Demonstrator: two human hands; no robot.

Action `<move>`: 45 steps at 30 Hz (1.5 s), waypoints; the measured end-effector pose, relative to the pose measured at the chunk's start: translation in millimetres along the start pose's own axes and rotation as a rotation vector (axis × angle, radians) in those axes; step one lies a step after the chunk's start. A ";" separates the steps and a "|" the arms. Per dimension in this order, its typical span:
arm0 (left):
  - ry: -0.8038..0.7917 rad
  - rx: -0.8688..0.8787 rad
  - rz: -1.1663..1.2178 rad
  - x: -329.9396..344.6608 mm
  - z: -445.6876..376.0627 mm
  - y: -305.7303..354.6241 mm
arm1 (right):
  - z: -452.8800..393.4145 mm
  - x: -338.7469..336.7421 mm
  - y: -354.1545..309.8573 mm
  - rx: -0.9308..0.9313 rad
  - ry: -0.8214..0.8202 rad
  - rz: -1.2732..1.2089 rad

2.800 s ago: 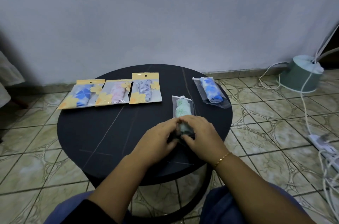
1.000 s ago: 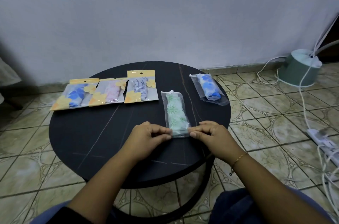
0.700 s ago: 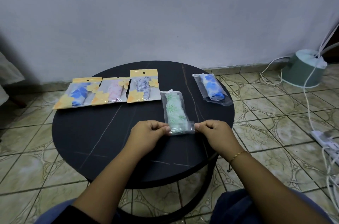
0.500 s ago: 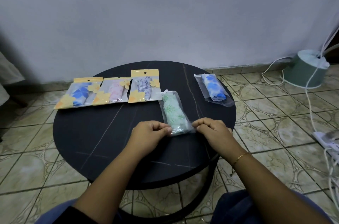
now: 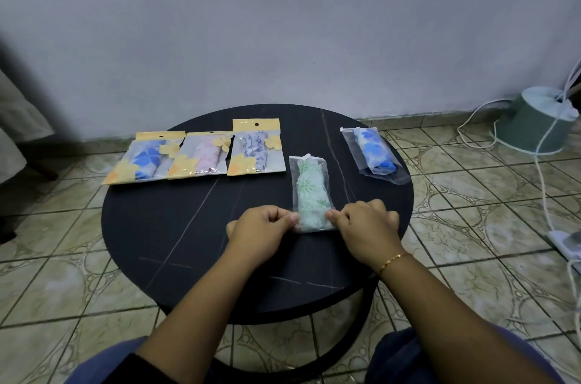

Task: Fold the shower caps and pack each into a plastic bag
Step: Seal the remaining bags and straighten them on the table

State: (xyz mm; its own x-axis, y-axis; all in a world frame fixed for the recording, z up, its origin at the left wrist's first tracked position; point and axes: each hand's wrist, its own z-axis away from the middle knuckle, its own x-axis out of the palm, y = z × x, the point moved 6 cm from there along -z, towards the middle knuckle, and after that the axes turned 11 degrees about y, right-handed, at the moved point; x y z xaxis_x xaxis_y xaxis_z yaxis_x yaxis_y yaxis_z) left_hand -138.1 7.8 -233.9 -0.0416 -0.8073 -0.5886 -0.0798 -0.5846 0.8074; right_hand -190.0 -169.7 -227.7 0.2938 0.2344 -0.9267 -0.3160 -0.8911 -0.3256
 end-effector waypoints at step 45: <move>0.136 0.154 -0.429 5.8 -4.0 5.7 | 12.6 -2.8 -24.5 -0.218 0.468 -0.019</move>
State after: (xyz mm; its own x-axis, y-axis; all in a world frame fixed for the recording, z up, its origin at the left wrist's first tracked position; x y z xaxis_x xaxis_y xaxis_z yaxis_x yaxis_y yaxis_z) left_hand -134.8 -0.5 -232.6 0.1577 -0.5049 -0.8486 -0.2082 -0.8571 0.4713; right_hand -194.5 -143.6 -219.5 0.6855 0.0968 -0.7216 -0.1258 -0.9605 -0.2483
